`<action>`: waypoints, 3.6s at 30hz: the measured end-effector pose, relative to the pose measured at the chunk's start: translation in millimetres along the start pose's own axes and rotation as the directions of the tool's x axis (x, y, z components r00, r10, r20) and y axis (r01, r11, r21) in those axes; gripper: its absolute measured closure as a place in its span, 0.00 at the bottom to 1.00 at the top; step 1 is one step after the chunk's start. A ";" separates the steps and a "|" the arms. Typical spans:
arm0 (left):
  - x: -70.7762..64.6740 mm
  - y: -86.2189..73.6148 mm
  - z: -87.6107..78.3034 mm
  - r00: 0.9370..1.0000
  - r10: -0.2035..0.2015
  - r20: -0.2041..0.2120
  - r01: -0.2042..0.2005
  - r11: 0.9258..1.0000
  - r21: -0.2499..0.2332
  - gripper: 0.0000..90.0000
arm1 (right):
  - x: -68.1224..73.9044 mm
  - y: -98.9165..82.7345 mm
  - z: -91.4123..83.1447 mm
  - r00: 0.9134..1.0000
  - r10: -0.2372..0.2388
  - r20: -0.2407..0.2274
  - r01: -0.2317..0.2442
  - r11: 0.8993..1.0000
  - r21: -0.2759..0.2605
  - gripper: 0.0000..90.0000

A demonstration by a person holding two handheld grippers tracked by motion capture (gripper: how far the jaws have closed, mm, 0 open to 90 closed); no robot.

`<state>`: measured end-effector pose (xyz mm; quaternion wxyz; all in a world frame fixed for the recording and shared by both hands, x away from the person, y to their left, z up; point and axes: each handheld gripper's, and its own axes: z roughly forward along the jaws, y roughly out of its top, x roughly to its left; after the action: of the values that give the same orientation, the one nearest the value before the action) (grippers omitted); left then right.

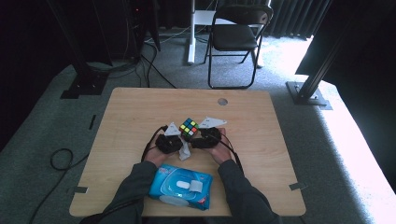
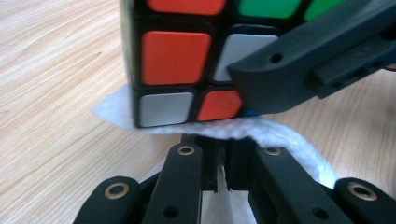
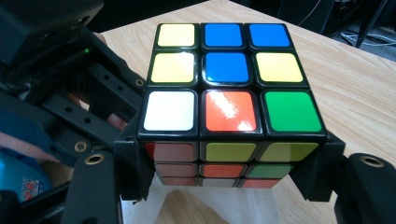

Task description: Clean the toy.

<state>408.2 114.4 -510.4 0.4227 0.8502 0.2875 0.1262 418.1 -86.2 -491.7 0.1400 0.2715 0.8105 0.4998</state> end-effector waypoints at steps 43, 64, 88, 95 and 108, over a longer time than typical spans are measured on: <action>9.7 -1.6 -4.8 0.997 -0.063 -0.035 0.063 0.998 -0.022 0.95 | -0.5 -0.6 -0.4 1.000 0.002 0.004 -0.002 1.000 0.003 0.38; 5.3 -0.3 -10.2 0.999 0.003 0.041 -0.001 0.999 -0.035 0.95 | -4.8 -0.4 -1.5 0.999 0.014 0.039 -0.014 1.000 0.006 0.38; 31.6 -42.5 -35.4 0.978 -0.175 -0.115 0.171 0.984 -0.044 0.93 | -13.9 -21.3 10.4 0.988 0.058 0.142 -0.070 0.994 0.080 0.38; 29.3 -48.3 -30.7 0.978 -0.174 -0.111 0.172 0.985 -0.029 0.92 | -12.1 -23.5 18.4 0.983 0.059 0.175 -0.078 0.992 0.101 0.38; 26.8 -52.5 -24.7 0.980 -0.170 -0.107 0.170 0.985 -0.011 0.91 | -13.9 -29.6 28.0 0.974 0.087 0.211 -0.115 0.985 0.129 0.38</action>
<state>398.4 171.3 -537.6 0.4164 0.8142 0.3812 0.1356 434.4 -84.2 -531.5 0.1776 0.3716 0.8099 0.4176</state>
